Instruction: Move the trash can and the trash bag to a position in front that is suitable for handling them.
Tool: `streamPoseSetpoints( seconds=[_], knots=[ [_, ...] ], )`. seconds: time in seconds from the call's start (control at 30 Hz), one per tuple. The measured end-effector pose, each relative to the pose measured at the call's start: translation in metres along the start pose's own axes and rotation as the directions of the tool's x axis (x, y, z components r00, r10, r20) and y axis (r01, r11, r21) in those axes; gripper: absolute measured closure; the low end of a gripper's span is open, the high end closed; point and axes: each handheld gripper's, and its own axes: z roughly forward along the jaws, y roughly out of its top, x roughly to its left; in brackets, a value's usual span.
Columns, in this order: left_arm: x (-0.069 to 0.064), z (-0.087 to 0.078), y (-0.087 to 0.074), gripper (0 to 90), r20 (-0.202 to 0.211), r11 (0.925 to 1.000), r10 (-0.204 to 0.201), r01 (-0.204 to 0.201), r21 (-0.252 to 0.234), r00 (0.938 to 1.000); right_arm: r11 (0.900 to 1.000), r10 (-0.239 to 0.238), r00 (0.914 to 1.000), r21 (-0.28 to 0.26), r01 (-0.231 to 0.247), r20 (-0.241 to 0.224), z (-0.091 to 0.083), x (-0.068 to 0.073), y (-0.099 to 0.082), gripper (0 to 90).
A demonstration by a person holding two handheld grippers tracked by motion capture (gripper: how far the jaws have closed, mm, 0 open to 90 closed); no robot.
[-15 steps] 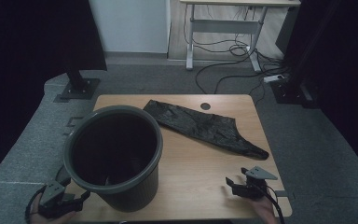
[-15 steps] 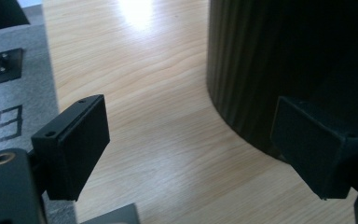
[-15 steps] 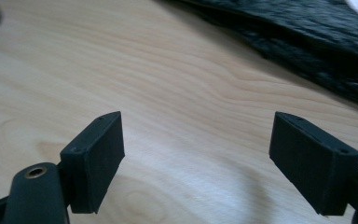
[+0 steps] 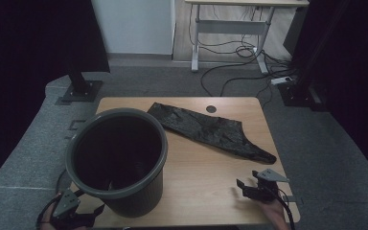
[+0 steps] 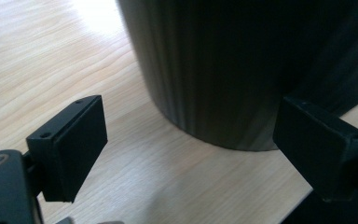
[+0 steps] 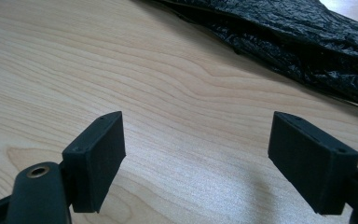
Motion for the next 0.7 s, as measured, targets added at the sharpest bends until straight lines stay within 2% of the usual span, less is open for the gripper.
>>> streamPoseSetpoints(
  seconds=[0.03, 0.13, 0.17, 0.2, 0.23, 0.3, 0.33, 0.37, 0.5, 0.57, 0.7],
  knots=[
    [-0.002, 0.001, 0.002, 8.2, 0.016, 0.9999, 0.012, -0.012, 0.001, 0.9998, 1.0, 0.0, 1.0, 0.001, 0.0, -0.001, 0.0, 0.0, 0.0, 18.3],
    [-0.005, 0.003, 0.004, 7.8, 0.025, 0.9998, 0.022, -0.022, -0.001, 0.9995, 1.0, 0.002, 1.0, 0.002, -0.002, -0.005, 0.001, -0.002, 0.001, 18.3],
    [-0.006, 0.007, 0.006, 7.8, 0.057, 0.9994, 0.036, -0.035, -0.006, 0.9977, 1.0, 0.004, 1.0, 0.0, -0.004, -0.006, 0.0, -0.002, 0.0, 18.3],
    [-0.006, 0.007, 0.006, 7.0, 0.057, 0.9994, 0.036, -0.035, -0.006, 0.9977, 1.0, 0.004, 1.0, 0.0, -0.004, -0.006, 0.0, -0.002, 0.0, 18.3],
    [-0.007, 0.008, 0.008, 5.1, 0.076, 0.9992, 0.041, -0.041, -0.007, 0.9962, 1.0, -0.003, 1.0, 0.004, 0.003, -0.007, -0.001, -0.002, -0.001, 18.3],
    [-0.011, 0.013, 0.015, 5.2, 0.128, 0.9968, 0.079, -0.077, -0.024, 0.9886, 1.0, -0.007, 1.0, 0.007, 0.007, 0.003, -0.004, -0.002, -0.002, 18.4],
    [-0.011, 0.013, 0.015, 5.1, 0.128, 0.9968, 0.079, -0.077, -0.024, 0.9886, 1.0, -0.007, 1.0, 0.007, 0.007, 0.003, -0.004, -0.002, -0.002, 18.4],
    [-0.015, 0.018, 0.018, 2.9, 0.142, 0.9955, 0.093, -0.09, -0.028, 0.9855, 0.9999, -0.011, 0.9998, 0.013, 0.011, 0.016, -0.004, -0.004, -0.003, 18.4],
    [-0.015, 0.024, 0.021, 3.9, 0.153, 0.9954, 0.093, -0.088, -0.037, 0.9839, 0.9998, 0.004, 0.9999, 0.018, -0.004, 0.015, -0.002, -0.008, -0.001, 18.5],
    [-0.015, 0.027, 0.023, 3.8, 0.153, 0.9946, 0.103, -0.099, -0.031, 0.9828, 0.9994, -0.013, 0.9996, 0.032, 0.012, 0.025, 0.001, -0.008, 0.001, 18.5],
    [-0.014, 0.035, 0.031, 3.4, 0.161, 0.9928, 0.12, -0.119, -0.019, 0.9796, 0.9962, -0.047, 0.9988, 0.074, 0.046, 0.014, 0.008, -0.008, 0.004, 18.1]
  ],
)
